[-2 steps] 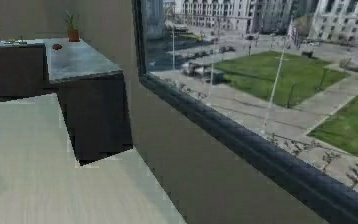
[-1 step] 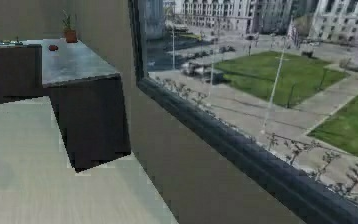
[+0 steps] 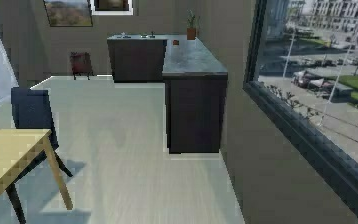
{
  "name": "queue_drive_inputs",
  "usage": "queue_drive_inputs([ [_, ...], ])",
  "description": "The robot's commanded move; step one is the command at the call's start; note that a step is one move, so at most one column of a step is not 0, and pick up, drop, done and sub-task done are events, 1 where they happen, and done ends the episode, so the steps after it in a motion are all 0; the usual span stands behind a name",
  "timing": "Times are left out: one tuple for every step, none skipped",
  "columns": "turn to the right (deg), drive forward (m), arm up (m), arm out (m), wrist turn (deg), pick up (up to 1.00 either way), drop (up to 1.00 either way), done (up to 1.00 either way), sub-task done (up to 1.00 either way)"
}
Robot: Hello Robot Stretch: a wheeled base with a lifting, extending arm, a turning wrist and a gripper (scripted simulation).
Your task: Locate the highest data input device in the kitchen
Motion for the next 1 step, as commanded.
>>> queue_drive_inputs([
  [0.0, 0.75, 0.0, 0.0, 0.0, 0.0, 0.0, 0.0, 0.0],
])
